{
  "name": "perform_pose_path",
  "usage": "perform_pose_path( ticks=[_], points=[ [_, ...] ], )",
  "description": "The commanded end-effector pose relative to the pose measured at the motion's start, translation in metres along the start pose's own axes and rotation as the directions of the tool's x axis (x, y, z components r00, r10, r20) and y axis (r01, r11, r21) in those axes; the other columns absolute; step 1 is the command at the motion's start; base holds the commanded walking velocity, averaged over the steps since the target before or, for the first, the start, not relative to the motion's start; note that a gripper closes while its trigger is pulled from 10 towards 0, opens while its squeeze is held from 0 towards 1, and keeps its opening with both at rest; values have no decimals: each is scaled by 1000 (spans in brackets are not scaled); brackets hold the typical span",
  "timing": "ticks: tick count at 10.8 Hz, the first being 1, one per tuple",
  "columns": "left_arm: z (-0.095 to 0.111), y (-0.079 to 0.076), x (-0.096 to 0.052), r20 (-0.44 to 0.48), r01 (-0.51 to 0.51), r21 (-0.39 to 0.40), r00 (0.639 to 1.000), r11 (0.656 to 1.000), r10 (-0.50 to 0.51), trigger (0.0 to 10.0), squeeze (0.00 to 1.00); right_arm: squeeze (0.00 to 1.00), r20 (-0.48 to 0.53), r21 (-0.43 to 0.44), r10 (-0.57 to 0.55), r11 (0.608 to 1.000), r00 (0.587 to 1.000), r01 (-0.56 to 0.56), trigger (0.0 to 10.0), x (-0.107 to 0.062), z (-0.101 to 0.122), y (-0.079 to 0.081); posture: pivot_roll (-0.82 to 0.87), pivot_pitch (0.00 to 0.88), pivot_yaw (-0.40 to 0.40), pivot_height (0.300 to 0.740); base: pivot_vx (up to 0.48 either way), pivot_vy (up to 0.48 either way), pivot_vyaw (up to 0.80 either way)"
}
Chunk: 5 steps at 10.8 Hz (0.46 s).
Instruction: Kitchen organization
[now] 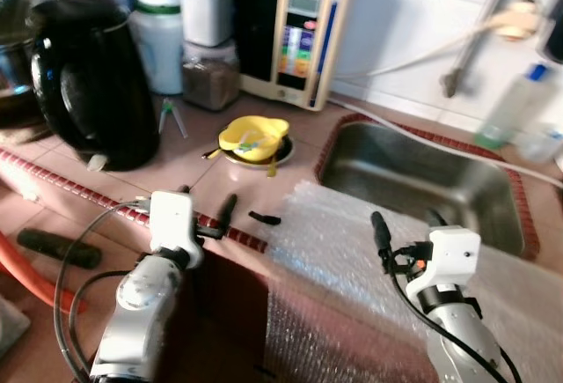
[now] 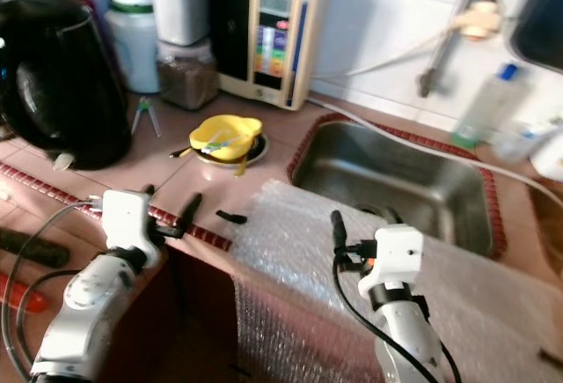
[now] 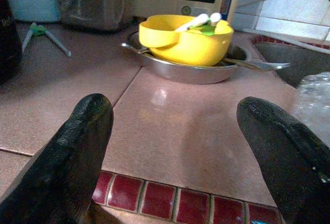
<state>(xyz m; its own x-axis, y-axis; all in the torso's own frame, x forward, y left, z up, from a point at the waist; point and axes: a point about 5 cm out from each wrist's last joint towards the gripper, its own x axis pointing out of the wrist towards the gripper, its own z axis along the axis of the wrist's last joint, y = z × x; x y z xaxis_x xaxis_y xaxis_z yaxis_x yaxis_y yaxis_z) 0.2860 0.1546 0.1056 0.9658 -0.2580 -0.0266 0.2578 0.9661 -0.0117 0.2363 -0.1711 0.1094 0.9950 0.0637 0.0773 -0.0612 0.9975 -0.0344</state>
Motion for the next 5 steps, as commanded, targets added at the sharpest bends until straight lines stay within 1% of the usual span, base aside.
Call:
perform_pose_path(
  ticks=[1, 3, 5],
  points=[
    [1, -7, 2, -1, 32, -1, 1000, 1000, -32, 10000, 0, 0, 9, -10, -23, 1000, 1000, 23, 10000, 0, 2, -5, 87, 0, -70, 740, 0, 480, 0],
    [1, -8, 2, -3, 36, 15, 999, 999, -36, 10000, 0, 0, 7, -9, -25, 1000, 1000, 25, 10000, -1, 1, -5, 86, 0, -67, 740, 0, 0, 0],
    [1, -8, 1, -3, 40, 12, 999, 999, -40, 10000, 0, 0, 7, -8, -26, 1000, 1000, 26, 10000, -1, 1, -5, 85, 0, -65, 740, 0, 0, 0]
  ],
)
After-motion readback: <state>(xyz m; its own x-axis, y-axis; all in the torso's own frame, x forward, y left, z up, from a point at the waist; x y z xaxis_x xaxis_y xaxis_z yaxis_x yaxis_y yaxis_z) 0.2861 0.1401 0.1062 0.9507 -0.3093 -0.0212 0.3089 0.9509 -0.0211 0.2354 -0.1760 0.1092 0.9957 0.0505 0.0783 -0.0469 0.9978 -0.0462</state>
